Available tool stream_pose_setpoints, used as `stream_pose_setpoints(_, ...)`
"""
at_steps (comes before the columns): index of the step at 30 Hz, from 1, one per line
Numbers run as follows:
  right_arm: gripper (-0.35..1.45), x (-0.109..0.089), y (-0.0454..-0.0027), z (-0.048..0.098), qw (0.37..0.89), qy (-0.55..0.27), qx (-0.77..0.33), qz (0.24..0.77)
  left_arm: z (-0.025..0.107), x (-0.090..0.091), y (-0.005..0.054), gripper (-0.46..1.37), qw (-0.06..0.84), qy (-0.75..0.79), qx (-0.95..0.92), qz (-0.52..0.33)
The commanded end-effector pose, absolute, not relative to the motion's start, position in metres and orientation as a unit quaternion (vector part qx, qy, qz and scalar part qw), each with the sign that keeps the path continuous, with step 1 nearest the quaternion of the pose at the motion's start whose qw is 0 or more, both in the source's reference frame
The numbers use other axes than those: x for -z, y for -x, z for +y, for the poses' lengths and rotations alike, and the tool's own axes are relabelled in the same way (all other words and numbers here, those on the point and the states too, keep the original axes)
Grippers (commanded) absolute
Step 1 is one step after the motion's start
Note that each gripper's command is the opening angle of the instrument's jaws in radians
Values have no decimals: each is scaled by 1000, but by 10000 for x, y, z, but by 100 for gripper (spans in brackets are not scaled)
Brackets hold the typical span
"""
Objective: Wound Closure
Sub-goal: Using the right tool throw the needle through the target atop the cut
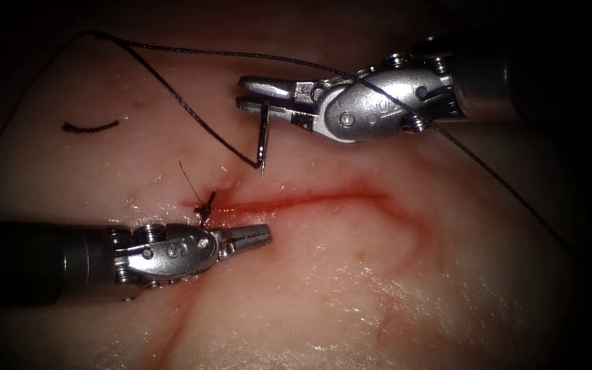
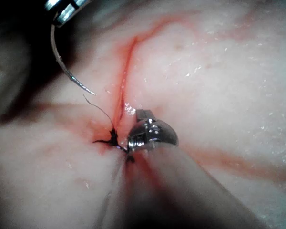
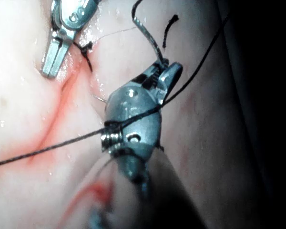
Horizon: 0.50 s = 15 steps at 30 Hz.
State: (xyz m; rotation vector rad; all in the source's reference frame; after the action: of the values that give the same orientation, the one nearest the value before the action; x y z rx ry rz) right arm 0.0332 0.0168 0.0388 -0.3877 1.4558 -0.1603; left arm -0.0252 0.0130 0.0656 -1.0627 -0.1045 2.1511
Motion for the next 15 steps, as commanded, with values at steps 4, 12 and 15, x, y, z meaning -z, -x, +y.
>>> stream_pose_setpoints(4,-35,-390,-333,164,725,184,76,660,130,-661,251,-35,361,413,-835,-44)
stream_pose_setpoints(12,-35,-402,-334,154,723,197,90,657,130,-661,250,-35,362,412,-835,-45)
stream_pose_setpoints(15,-35,-405,-334,153,722,202,96,655,131,-659,249,-35,362,412,-835,-45)
